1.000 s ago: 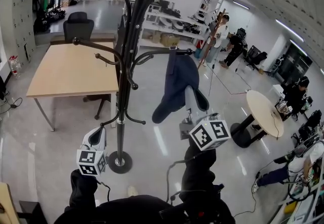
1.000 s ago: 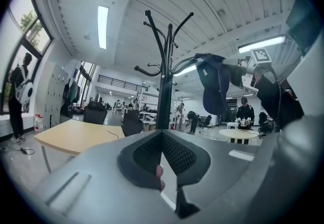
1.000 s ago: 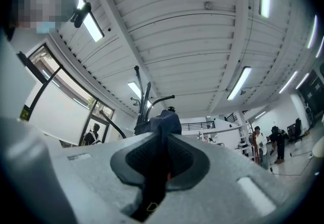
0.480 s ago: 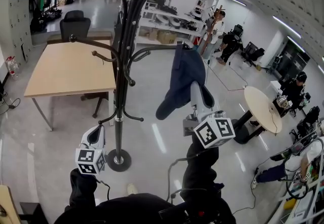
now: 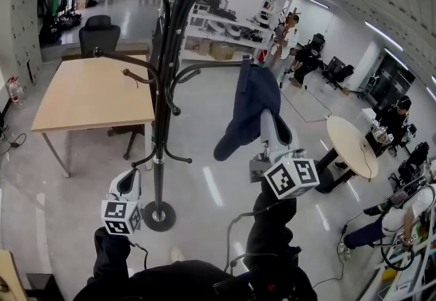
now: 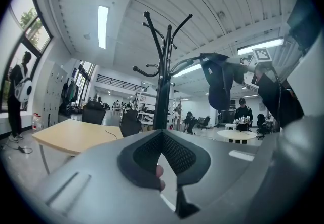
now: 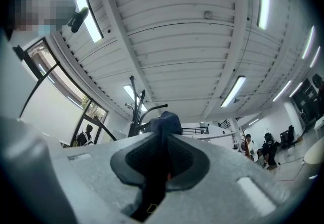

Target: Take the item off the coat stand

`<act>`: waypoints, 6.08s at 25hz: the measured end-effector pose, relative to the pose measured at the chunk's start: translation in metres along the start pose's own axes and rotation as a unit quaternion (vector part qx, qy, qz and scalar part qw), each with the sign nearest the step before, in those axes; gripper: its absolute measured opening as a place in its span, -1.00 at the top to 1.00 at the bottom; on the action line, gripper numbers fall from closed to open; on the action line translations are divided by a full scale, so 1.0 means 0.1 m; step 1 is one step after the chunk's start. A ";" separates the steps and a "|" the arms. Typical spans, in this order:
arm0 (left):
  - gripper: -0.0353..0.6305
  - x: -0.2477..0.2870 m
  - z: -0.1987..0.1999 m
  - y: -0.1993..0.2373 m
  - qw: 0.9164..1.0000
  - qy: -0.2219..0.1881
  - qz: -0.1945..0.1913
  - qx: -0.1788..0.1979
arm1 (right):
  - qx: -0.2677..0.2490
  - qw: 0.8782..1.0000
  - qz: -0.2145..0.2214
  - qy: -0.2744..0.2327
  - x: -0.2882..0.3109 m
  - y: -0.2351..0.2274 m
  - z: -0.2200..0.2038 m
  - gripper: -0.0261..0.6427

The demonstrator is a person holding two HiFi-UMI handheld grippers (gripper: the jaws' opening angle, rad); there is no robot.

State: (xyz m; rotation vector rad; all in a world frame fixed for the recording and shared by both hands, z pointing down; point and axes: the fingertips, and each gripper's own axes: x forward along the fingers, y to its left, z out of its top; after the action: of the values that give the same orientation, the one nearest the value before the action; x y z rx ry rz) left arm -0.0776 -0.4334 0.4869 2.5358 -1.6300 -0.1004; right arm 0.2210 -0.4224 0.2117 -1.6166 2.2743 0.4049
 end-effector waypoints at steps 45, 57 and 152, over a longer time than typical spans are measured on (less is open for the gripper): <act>0.88 -0.53 0.00 -0.19 0.999 0.002 -0.037 0.026 | 0.002 0.997 -0.037 0.060 -0.93 0.40 -0.59 0.80; 0.88 -0.77 -0.01 -0.16 0.999 -0.001 -0.038 0.034 | 0.009 0.996 -0.038 0.084 -1.19 0.65 -0.90 0.80; 0.88 -2.10 -0.22 -1.23 0.998 0.007 -0.008 0.062 | 0.044 0.986 0.010 0.159 -3.29 1.08 -1.38 0.80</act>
State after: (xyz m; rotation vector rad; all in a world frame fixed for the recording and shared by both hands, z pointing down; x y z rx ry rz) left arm -0.0518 -0.1908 0.4886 2.6324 -1.6608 0.0180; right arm 0.2069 -0.1621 0.4785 -1.7168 2.4983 0.0480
